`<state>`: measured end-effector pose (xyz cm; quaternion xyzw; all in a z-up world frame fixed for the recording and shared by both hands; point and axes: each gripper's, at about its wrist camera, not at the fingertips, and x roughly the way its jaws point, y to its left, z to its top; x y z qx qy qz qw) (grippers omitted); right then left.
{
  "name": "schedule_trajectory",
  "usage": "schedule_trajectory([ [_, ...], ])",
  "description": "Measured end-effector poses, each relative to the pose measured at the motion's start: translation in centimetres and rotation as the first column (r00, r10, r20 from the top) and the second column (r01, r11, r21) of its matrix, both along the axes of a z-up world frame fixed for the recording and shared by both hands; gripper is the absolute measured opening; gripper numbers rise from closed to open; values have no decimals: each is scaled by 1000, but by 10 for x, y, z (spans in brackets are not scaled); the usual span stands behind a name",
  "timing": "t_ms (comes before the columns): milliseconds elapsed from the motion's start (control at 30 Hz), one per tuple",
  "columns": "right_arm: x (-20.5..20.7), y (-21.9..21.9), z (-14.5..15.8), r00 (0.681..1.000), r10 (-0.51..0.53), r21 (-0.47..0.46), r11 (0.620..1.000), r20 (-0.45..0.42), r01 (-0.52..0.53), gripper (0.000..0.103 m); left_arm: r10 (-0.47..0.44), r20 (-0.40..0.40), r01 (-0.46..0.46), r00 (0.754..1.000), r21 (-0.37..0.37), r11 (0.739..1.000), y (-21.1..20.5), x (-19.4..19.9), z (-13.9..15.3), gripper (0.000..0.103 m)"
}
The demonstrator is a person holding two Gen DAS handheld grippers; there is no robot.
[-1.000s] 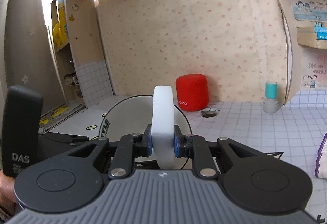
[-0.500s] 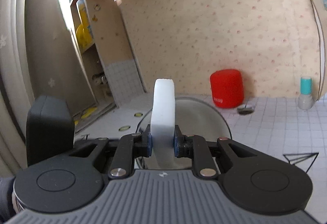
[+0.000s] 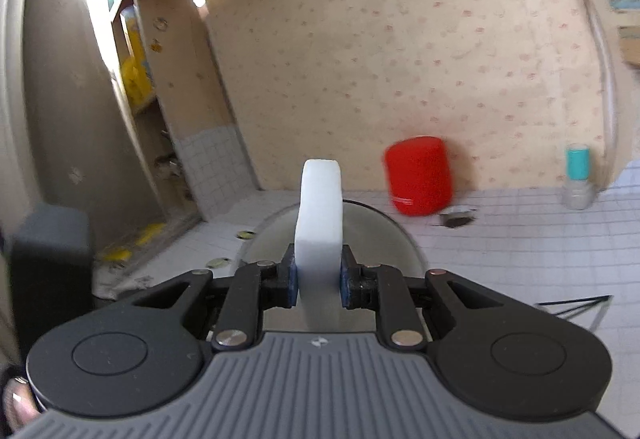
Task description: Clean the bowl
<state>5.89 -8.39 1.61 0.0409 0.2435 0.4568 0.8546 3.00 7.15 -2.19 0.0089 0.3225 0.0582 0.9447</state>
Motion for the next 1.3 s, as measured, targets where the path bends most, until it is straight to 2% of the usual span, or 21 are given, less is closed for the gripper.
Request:
schedule_trajectory([
  [167, 1, 2, 0, 1000, 17, 3, 1000, -15, -17, 22, -1, -1, 1, 1000, -9, 1000, 1, 0, 0, 71],
  [267, 2, 3, -1, 1000, 17, 1, 1000, -21, -17, 22, -16, 6, 16, 1000, 37, 999, -3, -3, 1, 71],
  [400, 11, -6, -5, 998, -37, 14, 999, -54, 38, 22, -37, 19, 35, 999, 94, 995, -6, -9, 0, 71],
  [533, 10, -4, -7, 998, -52, 1, 999, -35, 52, 22, -35, 8, 35, 999, 78, 996, -3, -7, 1, 71],
  [667, 11, -3, -7, 998, -53, 3, 999, -33, 54, 22, -22, -15, 23, 1000, 11, 1000, 3, -4, 3, 71],
  [800, 13, -1, -7, 998, -53, 3, 999, -31, 54, 22, -36, -3, 36, 999, 28, 999, -6, -4, 1, 71],
  [1000, 16, 2, -6, 998, -53, 4, 999, -29, 53, 22, -44, 2, 44, 999, -8, 999, -3, 0, -1, 73],
  [1300, 13, 2, -7, 999, -37, -15, 999, -18, 37, 22, -41, -1, 41, 999, -11, 999, -3, 2, -1, 73],
])
